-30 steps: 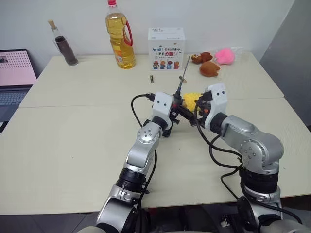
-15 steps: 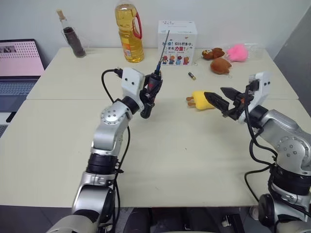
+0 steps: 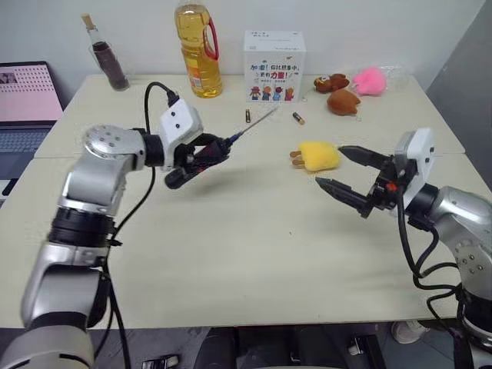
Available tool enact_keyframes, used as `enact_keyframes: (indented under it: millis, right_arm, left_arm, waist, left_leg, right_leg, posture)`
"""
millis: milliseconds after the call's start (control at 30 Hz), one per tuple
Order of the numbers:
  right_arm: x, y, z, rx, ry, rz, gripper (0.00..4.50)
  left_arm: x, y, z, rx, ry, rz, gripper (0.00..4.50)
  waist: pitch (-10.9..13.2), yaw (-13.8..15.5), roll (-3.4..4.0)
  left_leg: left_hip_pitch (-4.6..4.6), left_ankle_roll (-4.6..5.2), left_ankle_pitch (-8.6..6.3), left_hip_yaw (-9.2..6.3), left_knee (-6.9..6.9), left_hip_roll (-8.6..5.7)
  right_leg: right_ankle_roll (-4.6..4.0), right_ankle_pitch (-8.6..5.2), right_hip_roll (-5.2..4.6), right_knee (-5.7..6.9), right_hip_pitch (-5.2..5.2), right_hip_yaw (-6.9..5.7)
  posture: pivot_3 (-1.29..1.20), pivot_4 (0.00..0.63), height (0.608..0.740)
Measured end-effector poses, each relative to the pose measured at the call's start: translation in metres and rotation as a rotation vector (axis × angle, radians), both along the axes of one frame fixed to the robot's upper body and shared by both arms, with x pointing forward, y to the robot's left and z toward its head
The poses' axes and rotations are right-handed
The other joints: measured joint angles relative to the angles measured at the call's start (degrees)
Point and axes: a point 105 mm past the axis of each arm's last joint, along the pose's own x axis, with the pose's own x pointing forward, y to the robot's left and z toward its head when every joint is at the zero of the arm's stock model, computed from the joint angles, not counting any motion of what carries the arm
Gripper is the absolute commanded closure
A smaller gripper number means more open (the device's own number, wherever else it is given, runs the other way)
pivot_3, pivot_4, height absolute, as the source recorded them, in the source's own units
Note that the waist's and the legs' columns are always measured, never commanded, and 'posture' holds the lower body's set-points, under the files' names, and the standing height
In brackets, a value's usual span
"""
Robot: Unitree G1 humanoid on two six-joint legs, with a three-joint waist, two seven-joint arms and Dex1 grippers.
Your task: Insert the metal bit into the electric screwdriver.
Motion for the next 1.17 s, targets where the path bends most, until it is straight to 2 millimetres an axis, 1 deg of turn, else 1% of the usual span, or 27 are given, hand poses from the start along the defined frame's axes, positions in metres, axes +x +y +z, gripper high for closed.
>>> enact_keyframes:
  millis: [67, 167, 300, 367, 433, 500, 533, 567, 633, 733, 767, 800, 933, 967, 1067, 1100, 1167]
  right_arm:
    - [-0.002, 0.002, 0.000, 0.001, -0.005, 0.011, 0.06]
    - [-0.008, 0.006, -0.005, -0.005, -0.004, 0.032, 0.06]
    - [-0.016, 0.010, -0.017, -0.025, 0.021, 0.060, 0.06]
    - [-0.017, 0.008, -0.022, -0.049, 0.025, 0.063, 0.06]
    - [-0.018, 0.008, -0.022, -0.062, 0.012, 0.063, 0.00]
    - [-0.018, 0.008, -0.022, -0.068, 0.003, 0.070, 0.00]
    - [-0.018, 0.008, -0.022, -0.074, -0.001, 0.074, 0.00]
    - [-0.018, 0.008, -0.022, -0.078, -0.003, 0.076, 0.00]
    - [-0.017, 0.006, -0.022, -0.083, -0.005, 0.073, 0.00]
    - [-0.017, 0.004, -0.023, -0.092, -0.002, 0.072, 0.00]
    - [-0.016, 0.003, -0.024, -0.094, 0.006, 0.073, 0.00]
    - [-0.015, 0.003, -0.026, -0.096, 0.011, 0.075, 0.00]
    - [-0.011, -0.001, -0.029, -0.116, 0.027, 0.095, 0.00]
    - [-0.008, -0.004, -0.030, -0.133, 0.028, 0.103, 0.00]
    - [-0.003, -0.011, -0.033, -0.162, 0.042, 0.124, 0.00]
    - [-0.001, -0.014, -0.036, -0.176, 0.048, 0.130, 0.00]
    - [0.005, -0.020, -0.041, -0.194, 0.060, 0.133, 0.00]
  left_arm:
    - [0.001, 0.005, -0.012, 0.065, 0.039, -0.014, 2.87]
    - [0.009, 0.004, -0.033, 0.101, 0.069, -0.013, 2.87]
    - [0.017, -0.013, -0.069, 0.130, 0.108, -0.055, 2.87]
    - [0.021, -0.017, -0.076, 0.147, 0.110, -0.064, 2.87]
    - [0.024, -0.018, -0.076, 0.156, 0.099, -0.071, 2.17]
    - [0.026, -0.022, -0.077, 0.157, 0.088, -0.084, 1.81]
    - [0.027, -0.026, -0.077, 0.153, 0.085, -0.099, 1.53]
    - [0.026, -0.028, -0.078, 0.153, 0.086, -0.112, 1.36]
    - [0.024, -0.026, -0.079, 0.161, 0.101, -0.126, 0.99]
    - [0.022, -0.013, -0.072, 0.178, 0.108, -0.118, 0.34]
    - [0.021, -0.005, -0.066, 0.177, 0.102, -0.107, 0.06]
    - [0.021, -0.002, -0.062, 0.174, 0.098, -0.102, 0.02]
    - [0.014, 0.017, -0.031, 0.124, 0.072, -0.082, 0.02]
    - [0.010, 0.027, -0.018, 0.107, 0.061, -0.058, 0.02]
    - [0.002, 0.049, 0.006, 0.048, 0.048, 0.026, 0.02]
    - [-0.002, 0.057, 0.012, 0.014, 0.057, 0.055, 0.02]
    - [-0.009, 0.069, 0.012, -0.032, 0.091, 0.105, 0.02]
  waist:
    - [0.0, 0.0, 0.00]
    - [0.0, 0.3, -0.01]
    - [0.0, 1.0, -0.06]
    - [0.0, 1.2, -0.06]
    - [0.0, 1.3, -0.06]
    - [0.0, 1.3, -0.06]
    - [0.0, 1.3, -0.06]
    - [0.0, 1.3, -0.06]
    - [0.0, 1.2, -0.08]
    - [0.0, 0.7, -0.08]
    - [0.0, 0.6, -0.07]
    - [0.0, 0.5, -0.08]
    - [0.0, 0.3, -0.08]
    - [0.0, 0.1, -0.07]
    - [0.0, -0.1, -0.07]
    - [0.0, -0.2, -0.07]
    - [0.0, -0.2, -0.07]
  left_leg:
    - [0.01, 0.02, -0.01, 0.00, 0.07, 0.01]
    - [0.00, 0.02, -0.01, -0.07, 0.13, 0.01]
    - [-0.03, 0.03, -0.01, -0.03, 0.17, -0.03]
    - [-0.02, 0.03, -0.01, -0.01, 0.18, -0.08]
    - [0.03, 0.03, -0.01, 0.01, 0.22, -0.08]
    - [0.06, 0.03, -0.02, -0.01, 0.31, -0.08]
    - [0.07, 0.04, -0.01, -0.01, 0.35, -0.08]
    - [0.08, 0.04, -0.02, 0.00, 0.40, -0.08]
    - [0.08, 0.04, -0.02, -0.01, 0.49, -0.06]
    - [0.10, 0.04, -0.02, -0.02, 0.61, -0.01]
    - [0.10, 0.05, -0.02, -0.03, 0.66, 0.00]
    - [0.09, 0.05, -0.02, -0.05, 0.70, 0.01]
    - [0.02, 0.07, -0.03, -0.07, 0.95, 0.04]
    - [0.03, 0.08, -0.04, -0.06, 0.97, 0.05]
    - [0.06, 0.10, -0.06, -0.06, 0.97, 0.08]
    - [0.07, 0.11, -0.06, -0.06, 0.97, 0.10]
    - [0.08, 0.11, -0.06, -0.05, 0.98, 0.12]
  right_leg:
    - [-0.01, 0.02, 0.00, 0.05, 0.02, 0.00]
    - [-0.01, 0.03, 0.00, 0.06, 0.08, 0.01]
    - [-0.01, 0.04, -0.02, 0.04, 0.08, -0.02]
    - [0.00, 0.05, -0.03, 0.07, 0.08, -0.03]
    - [0.00, 0.05, -0.03, 0.21, 0.08, -0.07]
    - [0.00, 0.04, -0.04, 0.39, 0.08, -0.07]
    - [0.00, 0.04, -0.04, 0.44, 0.08, -0.08]
    - [0.00, 0.04, -0.03, 0.49, 0.08, -0.07]
    - [-0.01, 0.04, 0.00, 0.59, 0.07, -0.06]
    - [-0.02, 0.03, 0.06, 0.73, 0.06, -0.04]
    - [-0.02, 0.03, 0.07, 0.78, 0.06, -0.04]
    - [-0.02, 0.03, 0.07, 0.80, 0.06, -0.03]
    - [-0.02, 0.04, 0.07, 0.87, 0.06, -0.02]
    - [-0.02, 0.04, 0.06, 0.89, 0.08, -0.01]
    - [-0.02, 0.03, 0.05, 0.89, 0.09, 0.01]
    - [-0.02, 0.03, 0.05, 0.88, 0.10, 0.02]
    - [-0.02, 0.04, 0.05, 0.89, 0.10, 0.03]
  posture:
    - [0.00, 0.150, 0.740]
    - [0.00, 0.150, 0.740]
    - [0.00, 0.150, 0.740]
    - [0.00, 0.150, 0.740]
    - [0.00, 0.150, 0.740]
    - [0.00, 0.150, 0.740]
    - [0.00, 0.150, 0.740]
    - [0.00, 0.150, 0.740]
    - [0.00, 0.150, 0.740]
    - [0.00, 0.150, 0.740]
    - [0.00, 0.150, 0.740]
    - [0.00, 0.150, 0.740]
    - [0.00, 0.150, 0.740]
    - [0.00, 0.150, 0.740]
    - [0.00, 0.150, 0.740]
    - [0.00, 0.150, 0.740]
    - [0.00, 0.150, 0.740]
